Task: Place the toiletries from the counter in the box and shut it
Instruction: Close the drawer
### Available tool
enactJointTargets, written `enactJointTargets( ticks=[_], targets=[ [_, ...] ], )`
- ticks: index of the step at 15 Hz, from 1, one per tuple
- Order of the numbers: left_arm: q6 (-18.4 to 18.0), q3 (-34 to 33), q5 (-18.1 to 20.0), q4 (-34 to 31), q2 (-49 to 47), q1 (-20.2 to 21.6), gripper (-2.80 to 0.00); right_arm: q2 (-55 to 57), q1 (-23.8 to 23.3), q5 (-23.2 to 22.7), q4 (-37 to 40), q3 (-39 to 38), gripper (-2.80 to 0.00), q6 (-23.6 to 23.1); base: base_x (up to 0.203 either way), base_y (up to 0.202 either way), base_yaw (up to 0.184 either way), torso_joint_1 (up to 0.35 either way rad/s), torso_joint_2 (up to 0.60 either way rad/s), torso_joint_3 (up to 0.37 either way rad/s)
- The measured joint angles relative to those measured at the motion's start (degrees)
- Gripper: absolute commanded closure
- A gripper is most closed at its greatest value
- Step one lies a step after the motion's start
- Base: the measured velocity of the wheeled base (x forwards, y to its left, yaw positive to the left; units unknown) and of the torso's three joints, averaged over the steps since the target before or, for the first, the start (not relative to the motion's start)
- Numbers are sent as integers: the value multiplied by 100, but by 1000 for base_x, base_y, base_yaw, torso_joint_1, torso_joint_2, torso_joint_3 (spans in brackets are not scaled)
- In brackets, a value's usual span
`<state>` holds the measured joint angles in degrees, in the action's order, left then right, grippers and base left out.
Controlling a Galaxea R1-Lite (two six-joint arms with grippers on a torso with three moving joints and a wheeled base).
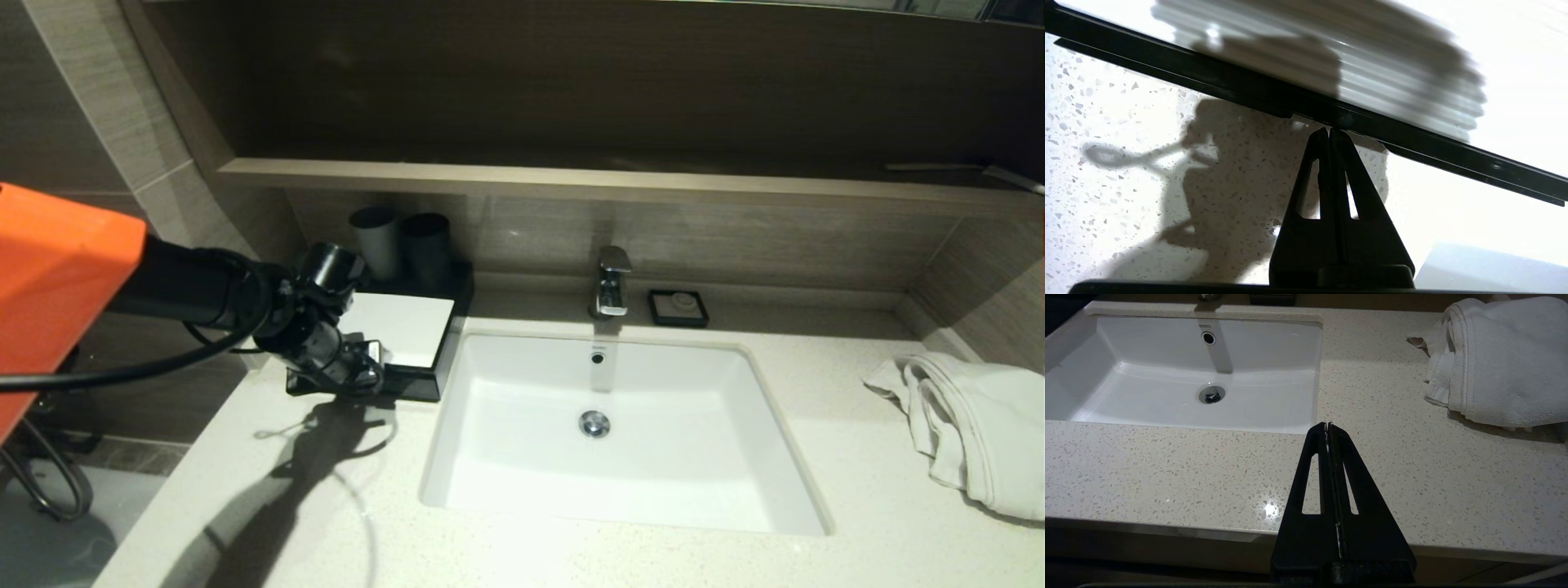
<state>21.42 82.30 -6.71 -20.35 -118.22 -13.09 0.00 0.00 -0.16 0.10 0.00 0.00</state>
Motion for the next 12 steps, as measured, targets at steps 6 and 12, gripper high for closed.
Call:
enactJointTargets(
  ticks=[6, 12],
  targets=[
    [33, 50, 2, 4, 9, 0, 0, 0, 0, 2, 0, 0, 0, 0, 0, 0, 0, 0, 0, 0],
    [171, -224, 8, -161, 310, -7, 0, 0, 0, -2, 0, 0, 0, 0, 0, 0, 0, 0, 0, 0]
  ],
)
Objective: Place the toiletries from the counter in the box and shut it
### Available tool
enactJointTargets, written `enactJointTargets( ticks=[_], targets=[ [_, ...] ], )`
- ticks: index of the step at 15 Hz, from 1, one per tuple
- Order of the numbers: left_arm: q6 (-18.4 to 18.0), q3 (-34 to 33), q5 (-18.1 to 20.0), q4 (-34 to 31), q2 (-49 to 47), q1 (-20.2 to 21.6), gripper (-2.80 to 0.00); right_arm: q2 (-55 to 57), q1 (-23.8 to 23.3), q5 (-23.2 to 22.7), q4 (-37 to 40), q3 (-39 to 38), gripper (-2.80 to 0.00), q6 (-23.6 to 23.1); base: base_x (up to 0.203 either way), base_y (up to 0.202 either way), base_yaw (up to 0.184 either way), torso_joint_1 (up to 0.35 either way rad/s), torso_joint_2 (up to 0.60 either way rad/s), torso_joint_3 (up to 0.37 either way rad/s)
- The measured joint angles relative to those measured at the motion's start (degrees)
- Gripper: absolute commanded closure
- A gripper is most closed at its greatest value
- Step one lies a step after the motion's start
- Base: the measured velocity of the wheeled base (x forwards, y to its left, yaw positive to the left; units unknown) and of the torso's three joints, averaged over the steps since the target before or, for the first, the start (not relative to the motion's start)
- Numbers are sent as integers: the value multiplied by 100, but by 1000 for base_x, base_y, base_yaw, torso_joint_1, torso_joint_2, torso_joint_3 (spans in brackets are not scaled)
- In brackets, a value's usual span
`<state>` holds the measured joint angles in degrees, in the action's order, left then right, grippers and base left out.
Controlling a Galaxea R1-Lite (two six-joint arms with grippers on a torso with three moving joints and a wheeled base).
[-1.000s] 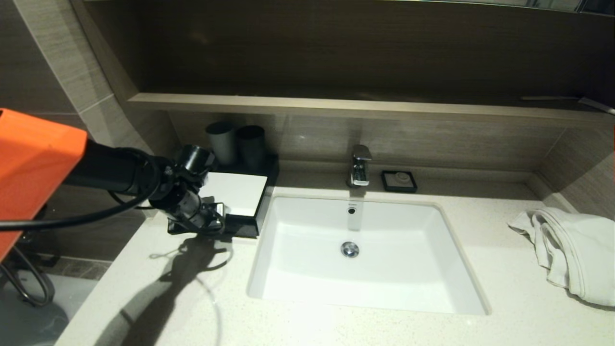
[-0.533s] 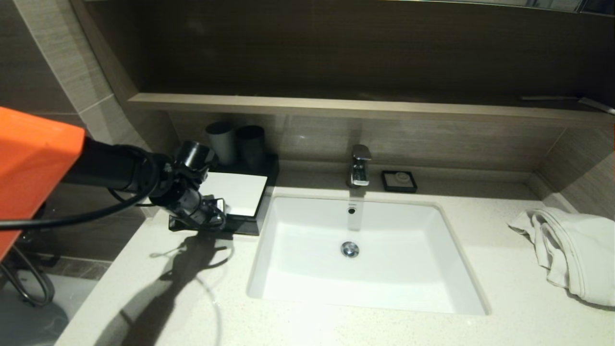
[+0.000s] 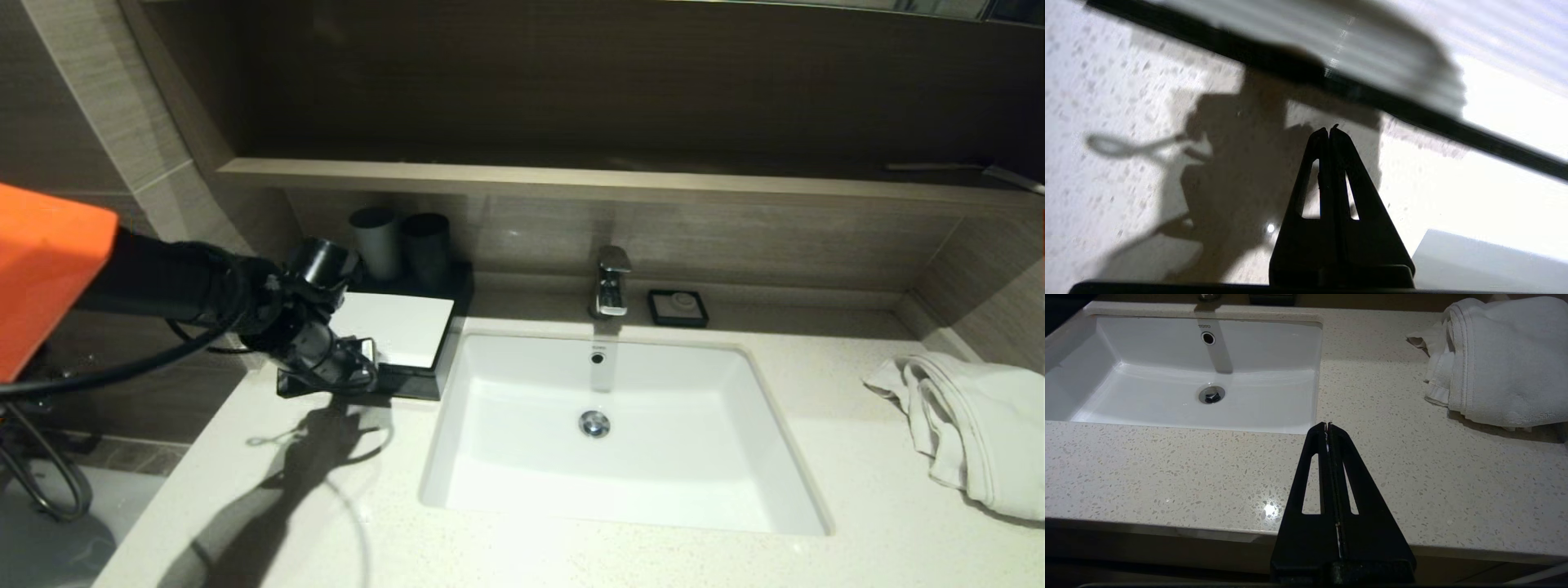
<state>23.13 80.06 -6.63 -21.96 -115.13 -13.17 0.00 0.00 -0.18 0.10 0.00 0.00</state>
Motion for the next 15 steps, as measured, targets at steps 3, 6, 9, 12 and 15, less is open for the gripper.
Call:
enactJointTargets(
  ticks=[3, 6, 9, 12, 15],
  targets=[
    [-23, -643, -6, -91, 595, -6, 0, 0, 0, 0, 0, 0, 0, 2, 0, 0, 0, 0, 0, 0],
    [-61, -1286, -6, -125, 1292, -11, 0, 0, 0, 3, 0, 0, 0, 0, 0, 0, 0, 0, 0, 0],
    [-128, -2013, -23, -121, 2084, -17, 0, 0, 0, 2, 0, 0, 0, 2, 0, 0, 0, 0, 0, 0],
    [-440, -2525, -44, -85, 2811, 45, 0, 0, 0, 5, -2, 0, 0, 0, 0, 0, 0, 0, 0, 0],
    [-634, -2796, -70, -35, 3452, 169, 0, 0, 0, 3, -2, 0, 0, 2, 0, 0, 0, 0, 0, 0]
  ],
)
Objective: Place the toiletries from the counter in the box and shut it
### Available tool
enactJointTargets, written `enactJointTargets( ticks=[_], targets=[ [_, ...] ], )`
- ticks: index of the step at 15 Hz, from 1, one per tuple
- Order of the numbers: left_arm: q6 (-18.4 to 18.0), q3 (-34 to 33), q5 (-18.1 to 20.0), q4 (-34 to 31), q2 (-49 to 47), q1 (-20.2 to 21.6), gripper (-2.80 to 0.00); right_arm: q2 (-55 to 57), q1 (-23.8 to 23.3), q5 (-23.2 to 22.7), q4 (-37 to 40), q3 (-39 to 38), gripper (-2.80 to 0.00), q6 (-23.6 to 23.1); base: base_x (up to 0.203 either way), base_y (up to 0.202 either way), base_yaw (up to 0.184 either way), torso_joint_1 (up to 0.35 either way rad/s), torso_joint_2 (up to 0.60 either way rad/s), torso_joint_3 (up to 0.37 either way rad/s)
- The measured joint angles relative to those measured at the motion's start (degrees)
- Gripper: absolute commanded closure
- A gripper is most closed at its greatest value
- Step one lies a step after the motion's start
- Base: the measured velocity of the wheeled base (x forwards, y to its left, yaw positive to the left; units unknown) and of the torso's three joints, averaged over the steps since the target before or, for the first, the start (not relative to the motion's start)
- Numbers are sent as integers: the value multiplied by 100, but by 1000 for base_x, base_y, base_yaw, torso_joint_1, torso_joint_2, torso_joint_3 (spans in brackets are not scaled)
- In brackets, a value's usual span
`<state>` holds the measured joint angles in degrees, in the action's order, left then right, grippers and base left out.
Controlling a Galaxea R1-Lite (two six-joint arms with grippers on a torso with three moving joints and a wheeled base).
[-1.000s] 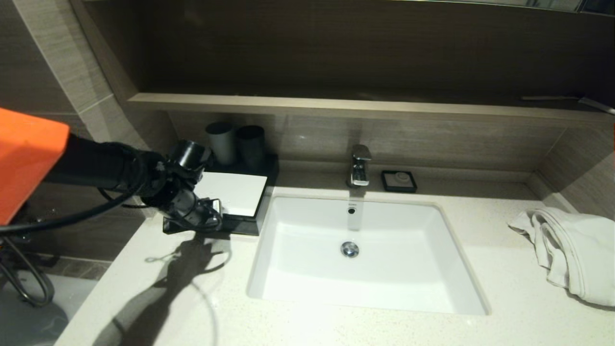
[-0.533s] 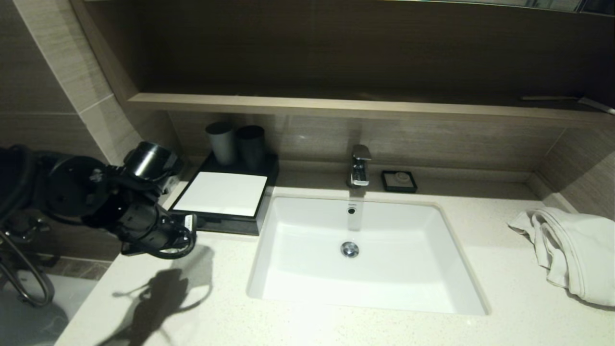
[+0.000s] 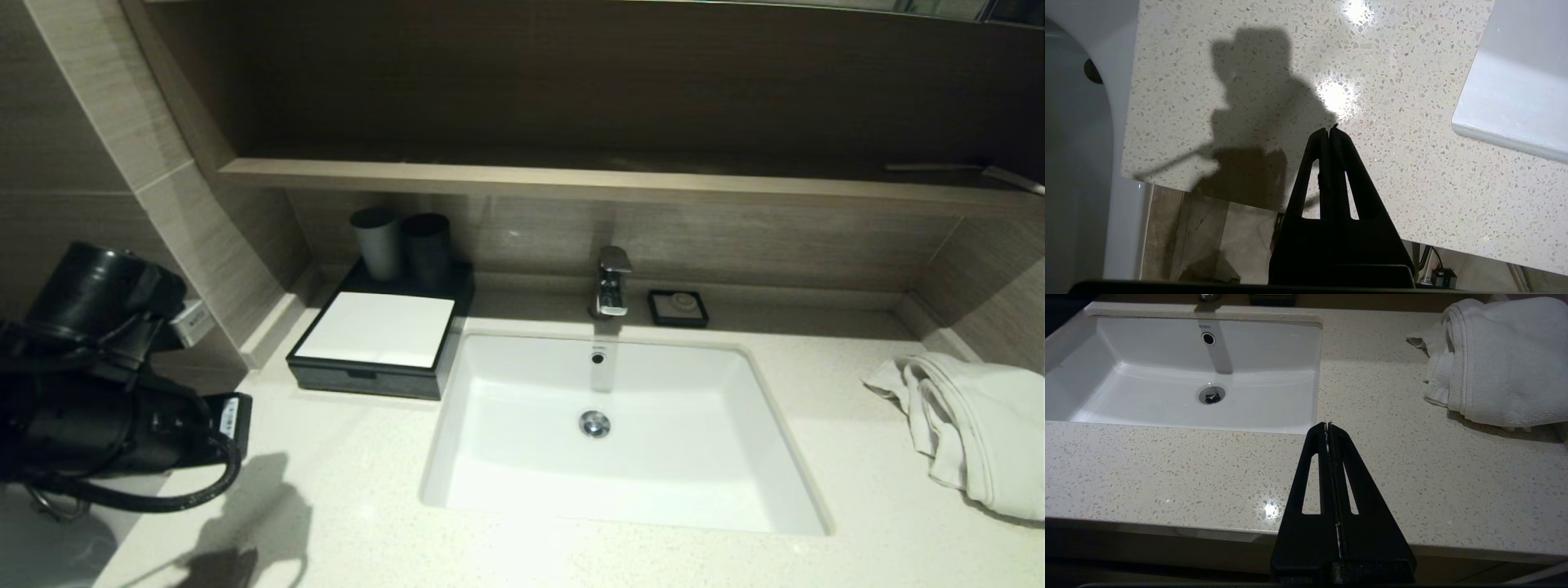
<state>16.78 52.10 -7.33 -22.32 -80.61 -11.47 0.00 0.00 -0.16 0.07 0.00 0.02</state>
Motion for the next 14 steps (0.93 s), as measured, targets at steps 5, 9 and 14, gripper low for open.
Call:
enactJointTargets(
  ticks=[5, 9, 14],
  targets=[
    [-190, -594, -169, 568, 864, 313, 0, 0, 0, 0, 2, 0, 0, -1, 0, 0, 0, 0, 0, 0],
    [-812, -1581, -508, 1790, 1615, 664, 0, 0, 0, 0, 2, 0, 0, -2, 0, 0, 0, 0, 0, 0],
    [-1156, -2378, -808, 2157, 2869, 725, 0, 0, 0, 0, 0, 0, 0, 0, 0, 0, 0, 0, 0, 0]
  ],
)
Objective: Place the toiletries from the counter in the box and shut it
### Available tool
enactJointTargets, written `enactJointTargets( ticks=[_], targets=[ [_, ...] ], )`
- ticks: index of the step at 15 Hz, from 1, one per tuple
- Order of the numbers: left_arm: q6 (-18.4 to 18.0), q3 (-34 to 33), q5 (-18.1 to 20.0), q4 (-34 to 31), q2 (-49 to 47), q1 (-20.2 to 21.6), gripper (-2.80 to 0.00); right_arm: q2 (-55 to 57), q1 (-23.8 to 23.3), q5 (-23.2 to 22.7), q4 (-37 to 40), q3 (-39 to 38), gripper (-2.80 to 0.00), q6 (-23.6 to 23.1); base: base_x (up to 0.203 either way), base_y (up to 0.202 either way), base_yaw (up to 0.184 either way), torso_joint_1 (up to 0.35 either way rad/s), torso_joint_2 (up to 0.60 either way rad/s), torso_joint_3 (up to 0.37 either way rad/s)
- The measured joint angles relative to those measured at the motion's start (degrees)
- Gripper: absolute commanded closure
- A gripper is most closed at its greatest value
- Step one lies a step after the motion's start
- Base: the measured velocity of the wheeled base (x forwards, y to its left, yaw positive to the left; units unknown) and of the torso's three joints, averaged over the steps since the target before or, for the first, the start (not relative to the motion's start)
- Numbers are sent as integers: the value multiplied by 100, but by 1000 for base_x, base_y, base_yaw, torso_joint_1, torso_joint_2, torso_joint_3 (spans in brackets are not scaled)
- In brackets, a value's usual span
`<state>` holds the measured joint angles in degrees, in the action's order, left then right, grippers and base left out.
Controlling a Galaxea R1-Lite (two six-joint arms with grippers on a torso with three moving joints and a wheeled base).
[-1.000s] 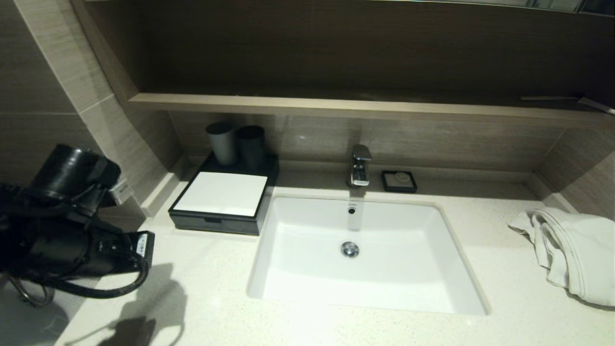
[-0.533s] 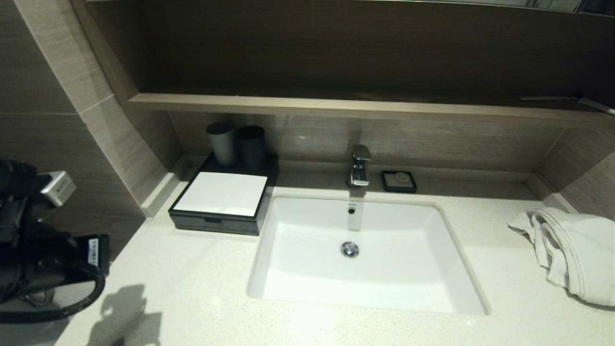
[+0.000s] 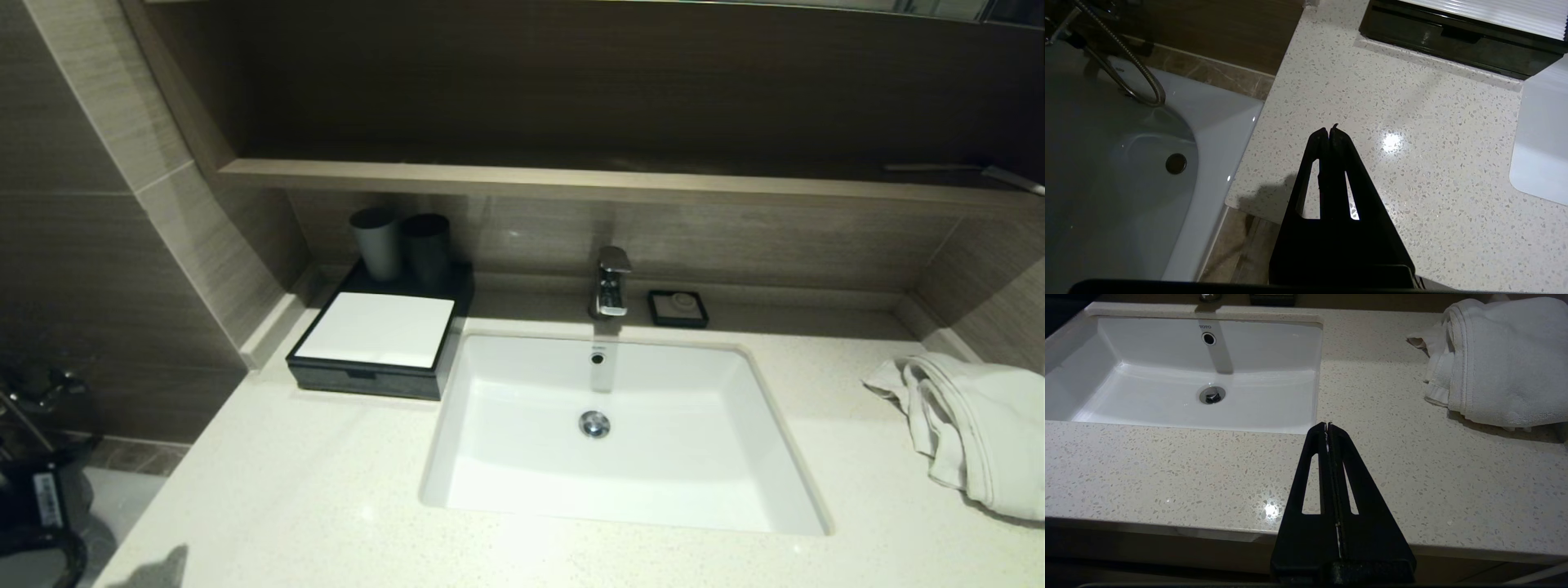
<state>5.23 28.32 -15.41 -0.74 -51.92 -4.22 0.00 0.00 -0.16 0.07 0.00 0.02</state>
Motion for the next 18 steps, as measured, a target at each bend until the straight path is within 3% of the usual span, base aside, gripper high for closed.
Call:
enactJointTargets(
  ticks=[6, 12, 18],
  targets=[
    [-789, -810, -18, -368, 2074, 4, 0, 0, 0, 0, 2, 0, 0, -2, 0, 0, 0, 0, 0, 0],
    [-873, -889, -74, -1341, 3541, 188, 0, 0, 0, 0, 2, 0, 0, -2, 0, 0, 0, 0, 0, 0],
    [-951, -1094, 225, -1324, 4548, 401, 0, 0, 0, 1, 2, 0, 0, -2, 0, 0, 0, 0, 0, 0]
  ],
)
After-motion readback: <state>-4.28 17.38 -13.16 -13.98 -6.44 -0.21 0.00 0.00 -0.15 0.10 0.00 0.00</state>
